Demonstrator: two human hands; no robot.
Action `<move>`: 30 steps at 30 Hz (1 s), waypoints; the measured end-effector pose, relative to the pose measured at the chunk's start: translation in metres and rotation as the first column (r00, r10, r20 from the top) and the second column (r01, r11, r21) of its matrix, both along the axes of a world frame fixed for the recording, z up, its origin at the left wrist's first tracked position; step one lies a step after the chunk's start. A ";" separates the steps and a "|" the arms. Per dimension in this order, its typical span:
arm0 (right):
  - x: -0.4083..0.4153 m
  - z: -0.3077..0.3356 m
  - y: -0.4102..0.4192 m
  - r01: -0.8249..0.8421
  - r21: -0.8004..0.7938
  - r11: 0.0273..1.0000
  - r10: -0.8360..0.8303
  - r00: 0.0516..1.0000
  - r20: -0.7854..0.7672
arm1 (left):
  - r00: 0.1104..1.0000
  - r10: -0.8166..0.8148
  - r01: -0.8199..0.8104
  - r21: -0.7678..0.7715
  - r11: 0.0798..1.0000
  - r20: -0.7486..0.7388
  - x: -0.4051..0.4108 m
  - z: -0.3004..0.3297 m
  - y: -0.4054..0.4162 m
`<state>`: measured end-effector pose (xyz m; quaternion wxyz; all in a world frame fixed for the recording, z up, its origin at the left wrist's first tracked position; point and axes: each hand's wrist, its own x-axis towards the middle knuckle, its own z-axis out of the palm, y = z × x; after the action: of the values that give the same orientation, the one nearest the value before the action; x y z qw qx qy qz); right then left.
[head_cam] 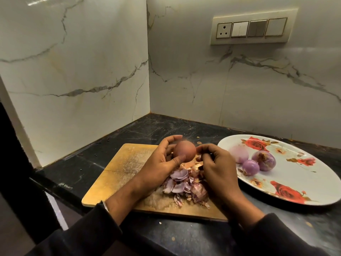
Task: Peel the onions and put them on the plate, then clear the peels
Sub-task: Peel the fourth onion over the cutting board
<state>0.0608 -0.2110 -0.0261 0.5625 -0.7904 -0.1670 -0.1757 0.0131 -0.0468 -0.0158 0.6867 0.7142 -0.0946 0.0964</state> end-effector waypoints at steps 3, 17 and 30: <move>-0.006 0.004 0.003 -0.068 0.040 0.997 0.068 0.998 -0.003 | 1.000 0.014 -0.014 -0.005 1.000 -0.017 0.000 0.000 0.000; -0.014 0.011 0.002 -0.177 -0.005 0.984 0.177 0.981 0.079 | 0.997 0.077 -0.078 0.111 0.991 0.010 -0.002 -0.002 0.004; -0.011 0.010 0.002 -0.070 -0.069 0.995 0.078 0.990 0.118 | 0.998 0.056 -0.056 0.117 0.992 -0.001 -0.001 -0.005 0.004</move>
<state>0.0494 -0.2090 -0.0157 0.5317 -0.7893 -0.2357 -0.1967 0.0122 -0.0429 -0.0213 0.6410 0.7558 -0.0785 0.1085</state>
